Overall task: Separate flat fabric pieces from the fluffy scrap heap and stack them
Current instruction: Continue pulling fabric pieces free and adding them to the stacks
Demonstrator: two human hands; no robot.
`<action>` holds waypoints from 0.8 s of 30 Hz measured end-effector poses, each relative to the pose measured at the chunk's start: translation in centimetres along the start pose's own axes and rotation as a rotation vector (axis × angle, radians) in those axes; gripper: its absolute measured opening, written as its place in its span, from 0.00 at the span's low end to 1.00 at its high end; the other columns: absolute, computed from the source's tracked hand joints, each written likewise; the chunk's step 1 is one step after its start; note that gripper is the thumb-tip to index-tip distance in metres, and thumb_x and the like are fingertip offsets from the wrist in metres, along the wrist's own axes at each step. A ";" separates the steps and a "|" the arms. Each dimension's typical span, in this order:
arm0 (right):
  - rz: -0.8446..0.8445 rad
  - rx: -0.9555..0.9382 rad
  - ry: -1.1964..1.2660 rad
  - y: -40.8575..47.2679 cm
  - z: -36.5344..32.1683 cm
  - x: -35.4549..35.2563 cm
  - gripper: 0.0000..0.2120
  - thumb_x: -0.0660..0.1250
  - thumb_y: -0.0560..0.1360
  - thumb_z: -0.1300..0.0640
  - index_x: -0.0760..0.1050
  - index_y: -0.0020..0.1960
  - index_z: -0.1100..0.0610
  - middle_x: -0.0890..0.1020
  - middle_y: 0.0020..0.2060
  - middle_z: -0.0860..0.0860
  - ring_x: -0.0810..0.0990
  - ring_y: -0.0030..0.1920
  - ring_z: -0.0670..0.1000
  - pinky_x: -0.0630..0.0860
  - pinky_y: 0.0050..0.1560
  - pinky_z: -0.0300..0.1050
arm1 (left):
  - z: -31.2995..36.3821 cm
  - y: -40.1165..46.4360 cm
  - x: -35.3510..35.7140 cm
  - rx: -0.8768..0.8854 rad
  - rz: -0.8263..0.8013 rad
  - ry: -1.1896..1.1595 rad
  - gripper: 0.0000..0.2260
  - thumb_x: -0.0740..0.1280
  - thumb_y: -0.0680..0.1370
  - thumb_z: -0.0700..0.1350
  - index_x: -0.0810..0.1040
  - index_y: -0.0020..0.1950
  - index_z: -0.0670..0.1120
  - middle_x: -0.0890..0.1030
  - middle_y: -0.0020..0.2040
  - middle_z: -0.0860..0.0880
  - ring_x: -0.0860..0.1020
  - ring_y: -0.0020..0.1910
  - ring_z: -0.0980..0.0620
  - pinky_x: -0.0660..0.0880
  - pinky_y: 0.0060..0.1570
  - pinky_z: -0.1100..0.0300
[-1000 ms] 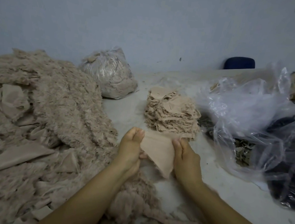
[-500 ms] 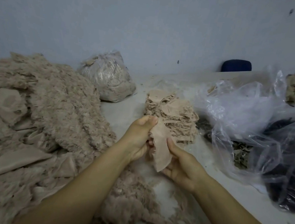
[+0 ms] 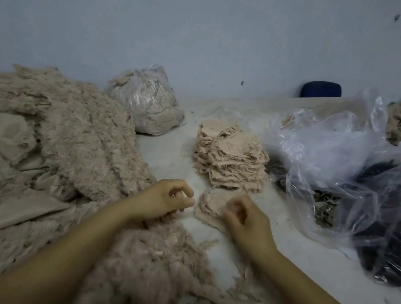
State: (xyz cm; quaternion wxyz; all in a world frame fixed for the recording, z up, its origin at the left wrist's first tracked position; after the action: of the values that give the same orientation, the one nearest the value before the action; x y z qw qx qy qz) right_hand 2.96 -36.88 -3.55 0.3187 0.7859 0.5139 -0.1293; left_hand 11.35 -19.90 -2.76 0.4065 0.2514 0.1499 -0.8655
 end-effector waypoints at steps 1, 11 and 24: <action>-0.111 -0.098 -0.035 -1.4 -1.1 1.3 0.03 0.70 0.75 0.52 0.75 0.46 0.49 0.77 0.38 0.43 0.75 0.40 0.41 0.69 0.40 0.32 | 0.5 -1.6 0.4 0.020 -0.141 -0.022 0.05 0.71 0.74 0.48 0.79 0.49 0.53 0.79 0.37 0.55 0.76 0.35 0.57 0.73 0.35 0.65; -0.319 -0.186 -0.068 -6.7 -5.9 2.7 0.05 0.66 0.76 0.45 0.75 0.47 0.46 0.76 0.41 0.40 0.74 0.44 0.41 0.68 0.43 0.33 | -3.2 -9.5 -1.5 0.071 -0.007 0.196 0.07 0.71 0.75 0.42 0.77 0.48 0.52 0.78 0.50 0.57 0.75 0.49 0.66 0.70 0.50 0.68; 0.115 0.432 0.664 -3.3 -1.8 2.3 0.07 0.61 0.80 0.56 0.76 0.55 0.52 0.79 0.42 0.48 0.78 0.41 0.40 0.74 0.43 0.32 | -2.0 -8.8 -3.0 0.065 0.200 -0.116 0.06 0.68 0.76 0.51 0.81 0.49 0.51 0.81 0.56 0.55 0.77 0.58 0.58 0.73 0.57 0.63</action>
State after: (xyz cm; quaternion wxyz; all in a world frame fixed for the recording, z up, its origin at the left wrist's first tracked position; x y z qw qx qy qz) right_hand 0.82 -33.21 -4.57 -0.0306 0.8612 0.5053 0.0450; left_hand 6.77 -11.61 -2.27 0.4903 0.2276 0.0724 -0.8382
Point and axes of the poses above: each hand's wrist, its own y-axis towards the middle knuckle, its own x-axis out of the palm, z = x × y, the point moved 10 cm from there along y, towards the middle knuckle
